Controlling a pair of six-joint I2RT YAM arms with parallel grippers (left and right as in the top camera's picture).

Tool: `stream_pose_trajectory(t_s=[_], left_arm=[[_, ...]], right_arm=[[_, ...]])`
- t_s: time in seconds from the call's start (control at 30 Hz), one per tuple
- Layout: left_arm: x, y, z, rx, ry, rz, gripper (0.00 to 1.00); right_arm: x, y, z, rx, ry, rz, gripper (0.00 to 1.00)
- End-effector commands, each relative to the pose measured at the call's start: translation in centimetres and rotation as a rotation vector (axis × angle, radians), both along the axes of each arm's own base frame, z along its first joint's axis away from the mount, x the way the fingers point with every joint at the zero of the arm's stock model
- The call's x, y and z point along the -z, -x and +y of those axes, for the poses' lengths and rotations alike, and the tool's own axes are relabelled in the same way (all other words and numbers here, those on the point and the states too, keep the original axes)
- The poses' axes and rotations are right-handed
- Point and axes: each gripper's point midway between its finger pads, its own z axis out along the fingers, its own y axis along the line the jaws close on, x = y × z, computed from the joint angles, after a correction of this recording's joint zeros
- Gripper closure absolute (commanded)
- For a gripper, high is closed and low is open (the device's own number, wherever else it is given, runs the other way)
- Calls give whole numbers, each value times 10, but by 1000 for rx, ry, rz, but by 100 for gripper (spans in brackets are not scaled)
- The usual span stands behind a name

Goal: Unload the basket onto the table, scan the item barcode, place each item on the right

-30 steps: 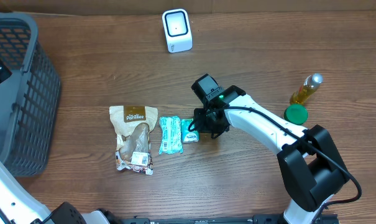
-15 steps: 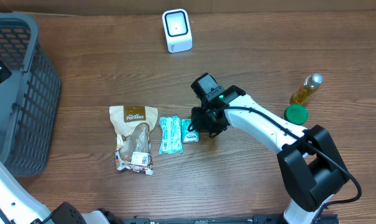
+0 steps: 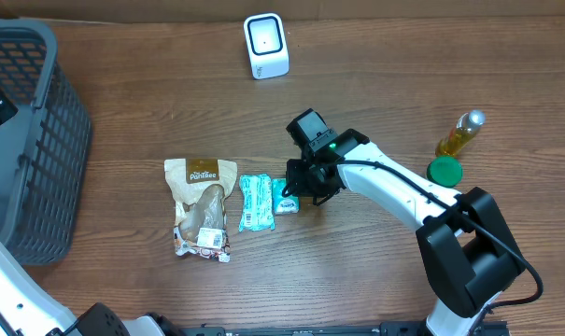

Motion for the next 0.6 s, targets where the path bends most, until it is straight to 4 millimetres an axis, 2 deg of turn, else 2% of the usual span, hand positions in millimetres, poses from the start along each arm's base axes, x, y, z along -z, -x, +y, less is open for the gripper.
stream_pose_trajectory(t_s=[0.0,0.23,0.57], left_arm=[[3,-2,-1,6,15,-1,0],[3,-3,-1,6,14,-2,0],[3,-2,-1,6,15,-1,0]], right_arm=[[10,7,-1,-8,-1,12,76],[14,7,0,-8,-9,2,76],[30,21,9,-25,-21,-5,76]])
